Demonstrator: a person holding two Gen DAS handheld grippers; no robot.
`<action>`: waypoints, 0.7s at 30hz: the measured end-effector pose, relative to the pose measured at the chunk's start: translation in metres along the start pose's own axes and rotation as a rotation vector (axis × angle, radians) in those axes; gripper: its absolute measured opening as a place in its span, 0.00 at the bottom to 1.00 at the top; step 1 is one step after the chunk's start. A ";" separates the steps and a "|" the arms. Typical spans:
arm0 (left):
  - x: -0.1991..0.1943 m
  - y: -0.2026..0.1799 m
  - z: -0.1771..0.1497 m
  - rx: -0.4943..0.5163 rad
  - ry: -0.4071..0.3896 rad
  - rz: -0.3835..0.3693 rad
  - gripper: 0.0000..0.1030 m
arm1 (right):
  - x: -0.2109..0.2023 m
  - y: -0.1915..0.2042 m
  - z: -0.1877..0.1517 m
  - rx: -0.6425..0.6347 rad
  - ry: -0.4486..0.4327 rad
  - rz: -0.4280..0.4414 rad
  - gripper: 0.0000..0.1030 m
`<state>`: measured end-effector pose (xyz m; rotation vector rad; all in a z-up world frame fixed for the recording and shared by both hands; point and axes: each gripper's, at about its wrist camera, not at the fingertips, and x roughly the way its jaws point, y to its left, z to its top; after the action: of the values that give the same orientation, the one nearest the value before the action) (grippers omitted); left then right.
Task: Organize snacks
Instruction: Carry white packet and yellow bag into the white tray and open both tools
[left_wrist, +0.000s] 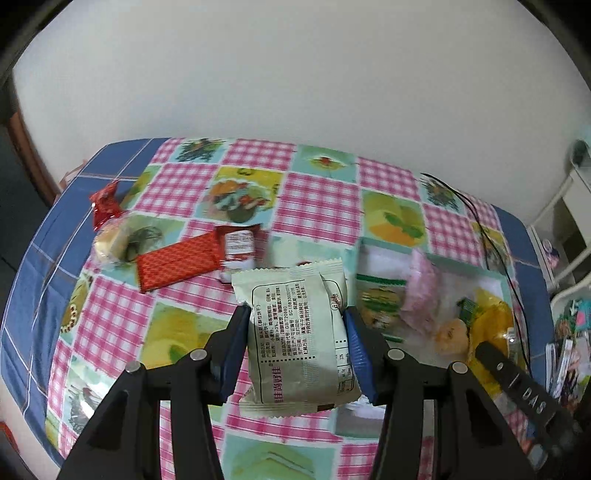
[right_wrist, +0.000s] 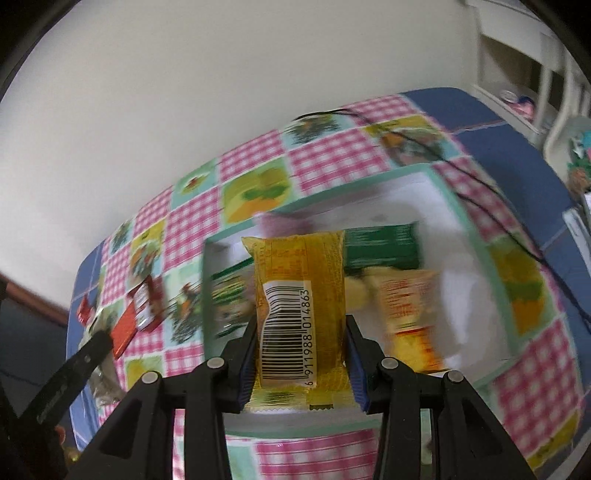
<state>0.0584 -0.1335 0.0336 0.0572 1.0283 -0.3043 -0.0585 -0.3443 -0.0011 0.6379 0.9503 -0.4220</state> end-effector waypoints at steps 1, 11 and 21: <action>0.000 -0.007 -0.002 0.014 0.001 -0.005 0.52 | -0.002 -0.009 0.002 0.017 -0.006 -0.005 0.43; -0.001 -0.064 -0.017 0.141 0.005 -0.027 0.52 | -0.019 -0.069 0.015 0.112 -0.054 -0.030 0.43; 0.013 -0.096 -0.019 0.221 0.000 -0.022 0.52 | -0.010 -0.078 0.023 0.105 -0.076 -0.004 0.43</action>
<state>0.0226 -0.2242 0.0221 0.2453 0.9927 -0.4367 -0.0959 -0.4165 -0.0070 0.7107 0.8615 -0.4992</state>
